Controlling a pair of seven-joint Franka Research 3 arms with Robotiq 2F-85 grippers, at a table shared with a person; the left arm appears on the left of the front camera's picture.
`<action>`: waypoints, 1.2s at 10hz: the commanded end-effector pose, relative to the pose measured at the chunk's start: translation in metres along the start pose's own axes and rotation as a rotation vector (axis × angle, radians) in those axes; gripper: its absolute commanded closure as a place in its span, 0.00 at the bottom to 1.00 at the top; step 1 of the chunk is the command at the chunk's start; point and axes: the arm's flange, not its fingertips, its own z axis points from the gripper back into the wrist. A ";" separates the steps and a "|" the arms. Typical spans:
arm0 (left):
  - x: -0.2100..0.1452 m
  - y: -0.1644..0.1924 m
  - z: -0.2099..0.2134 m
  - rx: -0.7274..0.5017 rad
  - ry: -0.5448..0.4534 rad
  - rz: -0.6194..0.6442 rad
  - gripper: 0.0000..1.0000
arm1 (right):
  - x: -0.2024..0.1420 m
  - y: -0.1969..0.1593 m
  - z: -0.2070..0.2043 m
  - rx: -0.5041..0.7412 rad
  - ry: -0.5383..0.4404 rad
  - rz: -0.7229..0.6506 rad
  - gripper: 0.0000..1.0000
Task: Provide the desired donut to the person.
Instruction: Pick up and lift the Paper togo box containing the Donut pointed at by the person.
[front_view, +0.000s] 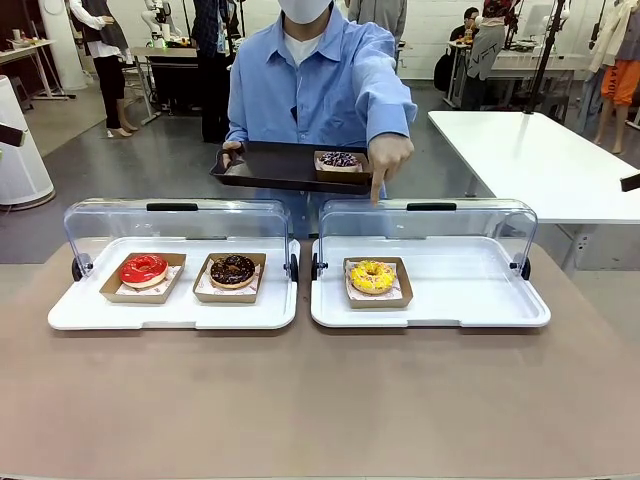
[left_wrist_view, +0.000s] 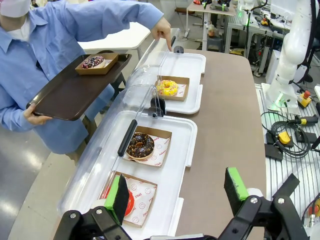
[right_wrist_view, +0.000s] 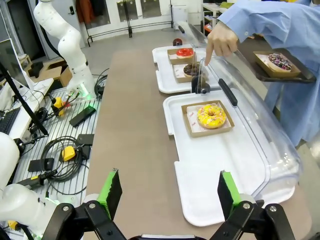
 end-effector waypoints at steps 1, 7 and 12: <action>0.001 -0.001 0.001 0.001 -0.001 -0.003 0.00 | 0.000 0.000 0.000 -0.001 -0.005 -0.002 0.00; 0.001 -0.001 0.001 0.001 -0.001 -0.003 0.00 | 0.000 0.000 0.000 -0.001 -0.005 -0.002 0.00; 0.001 -0.001 0.001 0.001 -0.001 -0.003 0.00 | 0.000 0.000 0.000 -0.001 -0.005 -0.002 0.00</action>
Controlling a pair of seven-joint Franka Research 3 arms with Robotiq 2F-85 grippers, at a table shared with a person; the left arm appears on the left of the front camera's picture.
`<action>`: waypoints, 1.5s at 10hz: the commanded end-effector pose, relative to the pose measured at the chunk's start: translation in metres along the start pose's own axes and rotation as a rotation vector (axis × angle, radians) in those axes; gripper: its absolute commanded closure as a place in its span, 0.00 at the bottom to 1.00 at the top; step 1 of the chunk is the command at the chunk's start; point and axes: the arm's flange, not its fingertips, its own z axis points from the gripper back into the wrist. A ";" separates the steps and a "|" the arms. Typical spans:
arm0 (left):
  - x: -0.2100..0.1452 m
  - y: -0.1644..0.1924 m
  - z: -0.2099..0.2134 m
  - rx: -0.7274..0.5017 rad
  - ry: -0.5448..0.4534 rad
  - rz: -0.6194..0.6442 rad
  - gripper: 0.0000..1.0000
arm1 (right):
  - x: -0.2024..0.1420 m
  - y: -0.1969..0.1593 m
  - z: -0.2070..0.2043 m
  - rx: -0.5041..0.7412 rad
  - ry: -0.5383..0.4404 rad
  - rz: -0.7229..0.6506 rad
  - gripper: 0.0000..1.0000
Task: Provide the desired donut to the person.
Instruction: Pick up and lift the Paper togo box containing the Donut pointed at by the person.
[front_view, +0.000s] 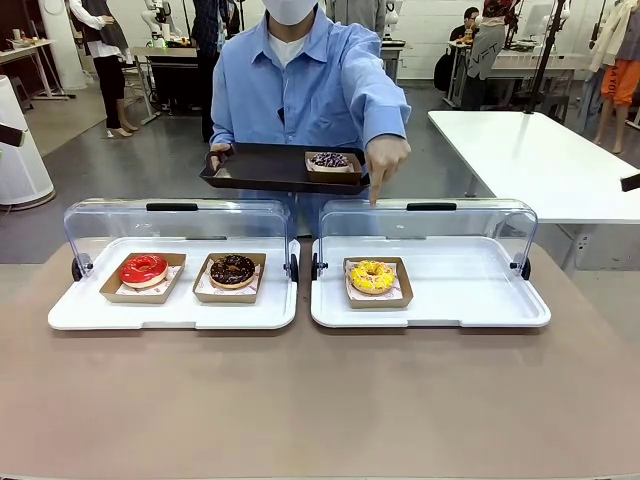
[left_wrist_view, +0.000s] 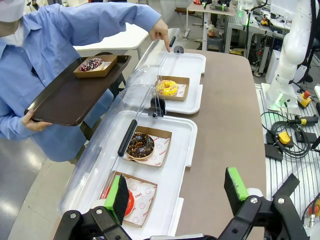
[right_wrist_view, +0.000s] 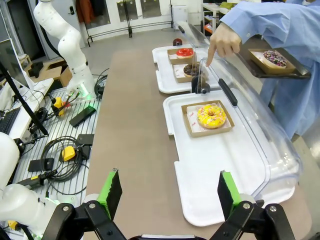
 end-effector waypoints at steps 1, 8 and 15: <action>0.001 -0.001 0.001 0.001 -0.001 -0.003 0.00 | 0.000 0.000 0.000 -0.001 -0.005 -0.002 0.00; 0.001 -0.001 0.001 0.001 -0.001 -0.003 0.00 | 0.126 0.028 -0.119 0.048 0.286 0.182 0.00; 0.001 -0.001 0.001 0.001 -0.001 -0.003 0.00 | 0.124 0.043 -0.313 0.035 0.749 0.185 0.00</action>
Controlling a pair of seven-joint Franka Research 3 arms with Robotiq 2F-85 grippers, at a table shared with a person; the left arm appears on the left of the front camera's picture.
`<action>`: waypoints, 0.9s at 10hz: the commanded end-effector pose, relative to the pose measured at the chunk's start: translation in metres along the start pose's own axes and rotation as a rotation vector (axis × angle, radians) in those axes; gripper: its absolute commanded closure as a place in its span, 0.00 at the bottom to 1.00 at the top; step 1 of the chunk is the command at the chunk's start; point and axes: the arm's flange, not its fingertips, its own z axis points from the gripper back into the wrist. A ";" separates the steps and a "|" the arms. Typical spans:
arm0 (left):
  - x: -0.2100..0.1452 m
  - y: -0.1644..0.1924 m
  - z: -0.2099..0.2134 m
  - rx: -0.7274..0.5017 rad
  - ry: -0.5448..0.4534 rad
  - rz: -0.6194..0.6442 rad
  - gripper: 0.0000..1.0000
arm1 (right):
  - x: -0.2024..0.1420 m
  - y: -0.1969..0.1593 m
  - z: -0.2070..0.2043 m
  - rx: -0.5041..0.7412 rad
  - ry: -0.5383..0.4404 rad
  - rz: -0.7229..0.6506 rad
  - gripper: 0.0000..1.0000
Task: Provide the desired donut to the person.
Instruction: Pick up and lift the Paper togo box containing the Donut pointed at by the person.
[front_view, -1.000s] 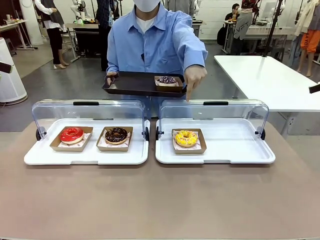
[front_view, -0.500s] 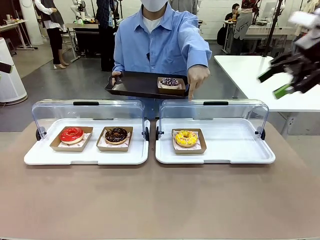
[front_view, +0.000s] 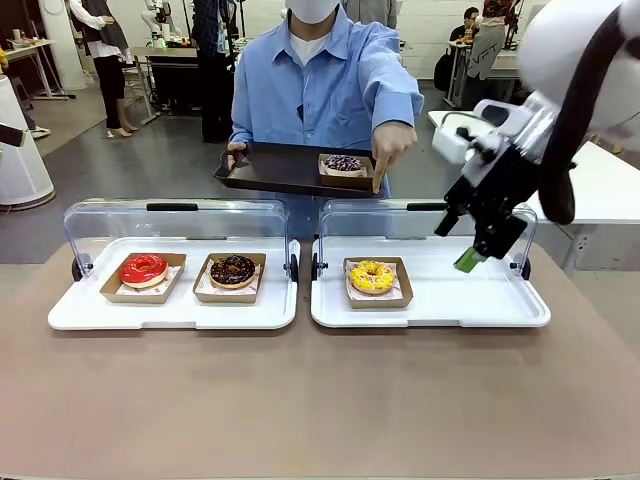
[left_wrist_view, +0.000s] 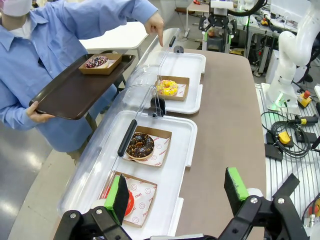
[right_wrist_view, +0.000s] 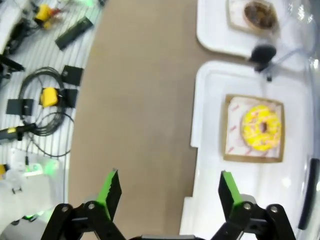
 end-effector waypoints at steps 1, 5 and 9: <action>0.001 -0.001 0.001 0.002 -0.002 -0.003 0.00 | -0.002 -0.015 -0.018 -0.051 0.080 -0.145 0.00; 0.001 -0.001 0.001 0.002 -0.002 -0.003 0.00 | -0.010 -0.022 -0.023 -0.066 0.076 -0.158 0.00; 0.001 -0.001 0.001 0.002 -0.002 -0.003 0.00 | -0.010 -0.022 -0.023 -0.066 0.076 -0.158 0.00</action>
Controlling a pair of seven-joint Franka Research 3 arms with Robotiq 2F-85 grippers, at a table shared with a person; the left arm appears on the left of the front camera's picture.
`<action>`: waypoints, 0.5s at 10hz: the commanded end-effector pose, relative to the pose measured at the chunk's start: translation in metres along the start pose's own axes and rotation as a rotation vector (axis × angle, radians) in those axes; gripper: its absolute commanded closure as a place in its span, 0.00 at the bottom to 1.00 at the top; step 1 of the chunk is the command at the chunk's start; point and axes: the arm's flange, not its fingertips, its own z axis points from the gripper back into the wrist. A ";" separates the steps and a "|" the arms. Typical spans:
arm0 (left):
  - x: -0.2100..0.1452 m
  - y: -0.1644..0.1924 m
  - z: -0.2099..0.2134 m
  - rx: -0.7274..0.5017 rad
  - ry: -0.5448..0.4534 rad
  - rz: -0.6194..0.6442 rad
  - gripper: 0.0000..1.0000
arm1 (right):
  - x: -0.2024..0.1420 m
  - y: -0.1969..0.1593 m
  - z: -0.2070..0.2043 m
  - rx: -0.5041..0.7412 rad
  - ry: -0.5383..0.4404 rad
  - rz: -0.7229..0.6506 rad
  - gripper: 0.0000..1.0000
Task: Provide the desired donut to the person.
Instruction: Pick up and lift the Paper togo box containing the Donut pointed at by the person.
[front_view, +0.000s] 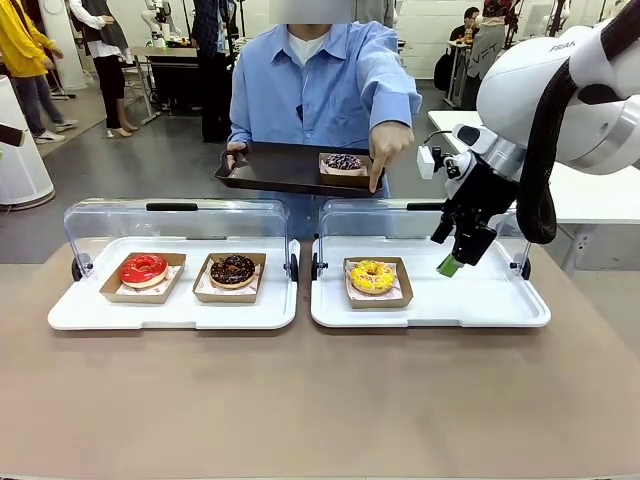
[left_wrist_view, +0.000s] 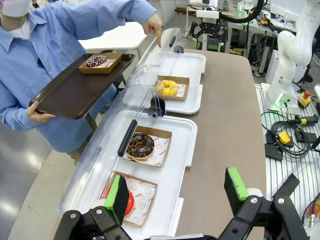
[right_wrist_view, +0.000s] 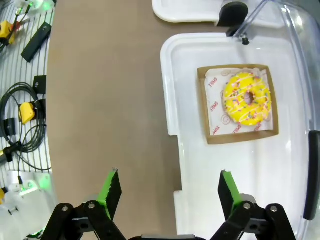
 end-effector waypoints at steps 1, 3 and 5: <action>0.001 -0.001 0.001 0.001 -0.002 -0.003 0.00 | -0.004 0.002 0.000 -0.001 0.015 0.010 0.00; 0.001 -0.001 0.001 0.001 -0.002 -0.003 0.00 | -0.001 0.000 0.000 0.000 0.000 -0.001 0.00; 0.001 -0.001 0.001 0.001 -0.002 -0.003 0.00 | 0.014 0.022 -0.011 -0.050 0.110 0.036 0.00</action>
